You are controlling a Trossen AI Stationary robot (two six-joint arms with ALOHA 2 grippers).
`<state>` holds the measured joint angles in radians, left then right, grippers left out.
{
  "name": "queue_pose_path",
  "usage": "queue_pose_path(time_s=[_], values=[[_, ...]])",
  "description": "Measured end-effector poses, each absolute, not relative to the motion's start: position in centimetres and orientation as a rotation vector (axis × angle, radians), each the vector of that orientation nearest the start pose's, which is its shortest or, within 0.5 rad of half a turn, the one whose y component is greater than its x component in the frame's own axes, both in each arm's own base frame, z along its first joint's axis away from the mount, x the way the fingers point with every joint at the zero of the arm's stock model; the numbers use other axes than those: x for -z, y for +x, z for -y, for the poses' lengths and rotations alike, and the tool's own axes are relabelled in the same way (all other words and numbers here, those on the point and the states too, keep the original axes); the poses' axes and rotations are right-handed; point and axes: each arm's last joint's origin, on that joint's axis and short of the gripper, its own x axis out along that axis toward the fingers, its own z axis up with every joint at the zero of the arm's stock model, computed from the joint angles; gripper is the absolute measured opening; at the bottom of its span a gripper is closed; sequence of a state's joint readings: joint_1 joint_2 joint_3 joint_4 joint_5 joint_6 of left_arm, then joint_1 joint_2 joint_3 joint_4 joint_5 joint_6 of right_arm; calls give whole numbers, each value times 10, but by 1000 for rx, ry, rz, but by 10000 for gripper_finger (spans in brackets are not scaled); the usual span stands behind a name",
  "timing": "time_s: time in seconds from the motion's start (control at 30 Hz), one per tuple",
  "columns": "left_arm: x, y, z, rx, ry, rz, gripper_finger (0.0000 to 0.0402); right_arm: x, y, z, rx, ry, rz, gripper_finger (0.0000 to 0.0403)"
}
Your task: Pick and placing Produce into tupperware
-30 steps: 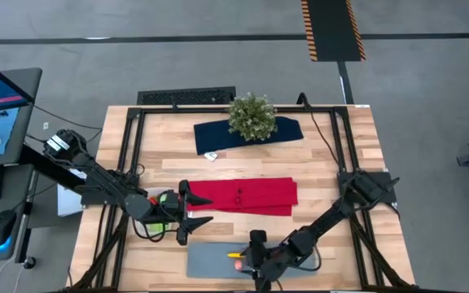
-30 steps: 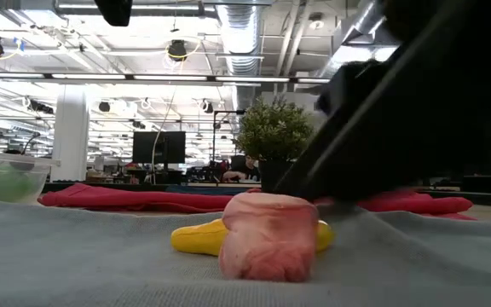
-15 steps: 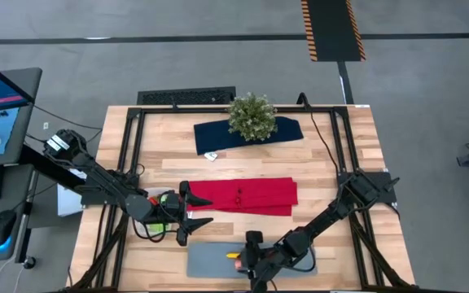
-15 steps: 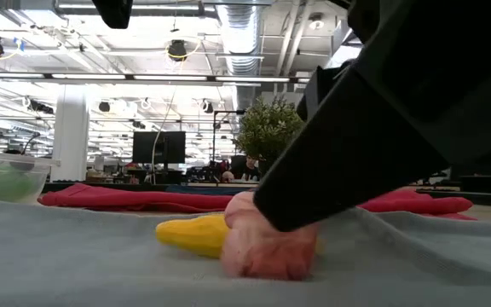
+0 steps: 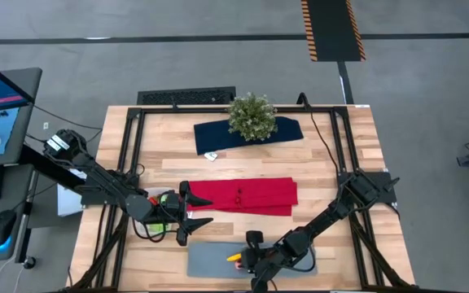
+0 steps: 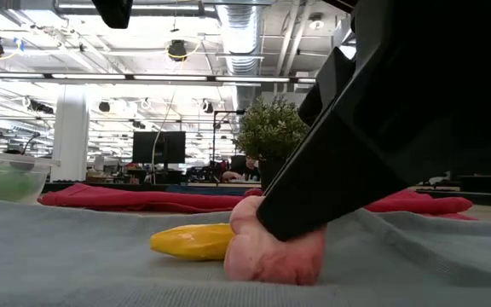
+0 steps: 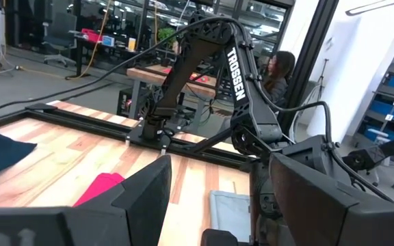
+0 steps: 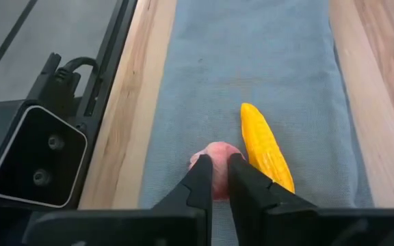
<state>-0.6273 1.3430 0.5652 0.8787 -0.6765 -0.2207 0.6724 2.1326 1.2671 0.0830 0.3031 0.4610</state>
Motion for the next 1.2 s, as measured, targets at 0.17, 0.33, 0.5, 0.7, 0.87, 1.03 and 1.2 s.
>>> queue_pose_path(time_s=[0.17,0.33,0.5,0.7,0.87,1.03,1.2], values=[[-241,227,142,-40,-282,85,237,-113,346,-260,-182,58,-751,59],[-240,227,142,-41,-277,80,237,-124,346,-254,-156,18,-782,59],[-239,227,142,-41,-275,73,237,-143,352,-252,-137,-48,-763,59],[-238,227,142,-43,-273,59,237,-156,357,-244,-115,-115,-768,59],[-235,227,143,-29,-259,38,237,-171,357,-232,-29,-186,-786,59],[-232,227,143,-11,-254,2,237,-199,351,-221,56,-227,-758,59],[-226,227,143,-10,-274,-53,237,-226,336,-218,124,-267,-706,59]])
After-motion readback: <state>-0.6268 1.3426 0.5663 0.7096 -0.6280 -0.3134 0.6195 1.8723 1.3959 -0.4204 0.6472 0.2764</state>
